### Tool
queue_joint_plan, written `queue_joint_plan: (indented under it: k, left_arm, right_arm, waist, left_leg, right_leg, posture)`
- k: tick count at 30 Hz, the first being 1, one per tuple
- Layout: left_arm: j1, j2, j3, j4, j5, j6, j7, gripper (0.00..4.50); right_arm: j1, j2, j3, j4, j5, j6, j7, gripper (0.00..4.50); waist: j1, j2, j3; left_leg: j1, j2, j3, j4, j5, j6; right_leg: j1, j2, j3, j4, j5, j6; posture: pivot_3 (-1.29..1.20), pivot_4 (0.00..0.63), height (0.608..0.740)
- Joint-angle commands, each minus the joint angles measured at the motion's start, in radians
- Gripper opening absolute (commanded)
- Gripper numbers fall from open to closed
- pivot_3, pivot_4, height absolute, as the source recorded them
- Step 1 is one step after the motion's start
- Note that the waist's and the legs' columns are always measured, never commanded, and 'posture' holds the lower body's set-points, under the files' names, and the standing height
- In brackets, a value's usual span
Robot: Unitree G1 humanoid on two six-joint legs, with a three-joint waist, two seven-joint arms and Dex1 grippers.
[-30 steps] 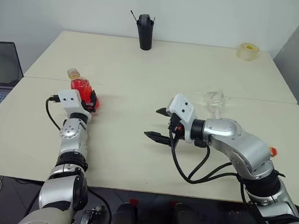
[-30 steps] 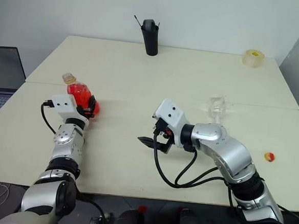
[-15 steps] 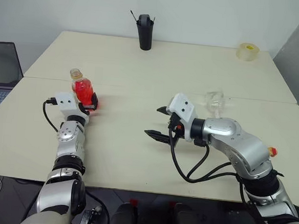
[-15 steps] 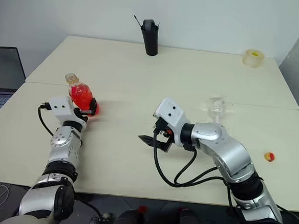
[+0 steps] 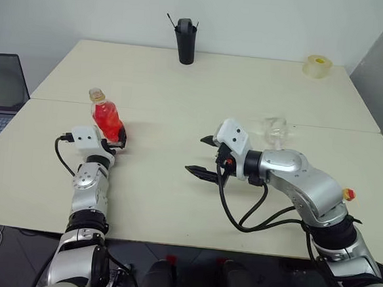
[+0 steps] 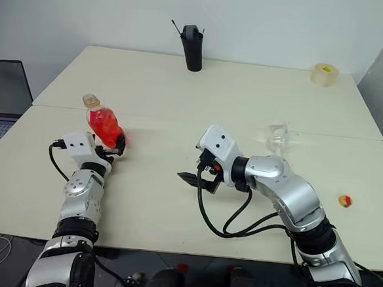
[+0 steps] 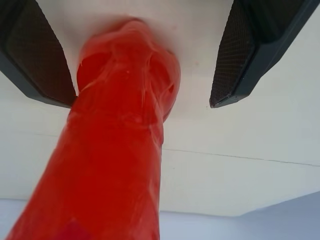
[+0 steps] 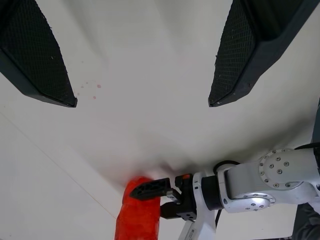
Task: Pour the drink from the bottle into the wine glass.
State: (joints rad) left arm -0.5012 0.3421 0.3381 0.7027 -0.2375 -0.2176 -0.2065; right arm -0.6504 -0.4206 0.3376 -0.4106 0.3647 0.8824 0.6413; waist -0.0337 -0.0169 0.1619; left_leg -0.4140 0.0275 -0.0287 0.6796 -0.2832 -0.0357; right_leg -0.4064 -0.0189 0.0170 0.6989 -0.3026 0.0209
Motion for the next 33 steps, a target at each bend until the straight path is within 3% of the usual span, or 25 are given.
queue_joint_plan:
  k: [1, 15, 25, 29, 33]
  left_arm:
    - [0.029, -0.013, 0.001, -0.065, -0.009, 0.017, 0.01, 4.49]
    - [0.16, -0.027, -0.012, -0.327, -0.022, 0.162, 0.003, 4.49]
    - [0.43, 0.029, -0.044, -0.765, -0.075, 0.348, -0.094, 4.49]
    - [0.48, 0.098, -0.179, -0.964, -0.121, 0.432, -0.275, 4.49]
    - [0.402, 0.169, -0.264, -1.05, -0.18, 0.541, -0.398, 4.49]
  right_arm:
    - [-0.026, 0.005, -0.003, -0.017, -0.004, -0.024, 0.015, 4.5]
    - [-0.024, 0.001, -0.009, -0.037, -0.003, -0.005, 0.025, 4.5]
    - [-0.028, -0.049, -0.041, -0.047, 0.022, 0.018, 0.063, 4.5]
    - [-0.058, -0.101, -0.151, -0.04, 0.075, 0.121, 0.057, 4.5]
    - [-0.144, -0.136, -0.34, -0.04, 0.182, 0.362, 0.013, 4.5]
  waist:
    - [0.0, 0.0, 0.0]
    - [0.001, 0.0, 0.0]
    - [0.002, 0.0, 0.0]
    - [0.01, 0.0, 0.0]
    - [0.01, 0.0, 0.0]
  left_leg:
    - [0.0, 0.0, 0.0, 0.0, 0.0, 0.0]
    - [0.0, 0.0, 0.0, 0.0, 0.0, 0.0]
    - [0.0, 0.001, 0.0, -0.001, 0.0, 0.001]
    - [0.0, 0.0, -0.001, -0.001, 0.0, 0.001]
    - [0.0, -0.001, 0.0, -0.001, 0.0, 0.001]
  right_leg:
    - [0.0, 0.0, 0.0, 0.0, 0.0, 0.0]
    - [0.0, -0.001, 0.0, 0.0, 0.0, 0.0]
    - [0.0, -0.002, 0.001, 0.0, 0.0, 0.0]
    - [0.001, -0.002, 0.0, -0.001, 0.0, 0.0]
    - [0.001, -0.002, 0.0, -0.002, 0.0, 0.0]
  posture:
    - [0.0, 0.15, 0.74]
    - [0.0, 0.15, 0.74]
    - [0.0, 0.15, 0.74]
    - [0.0, 0.15, 0.74]
    - [0.0, 0.15, 0.74]
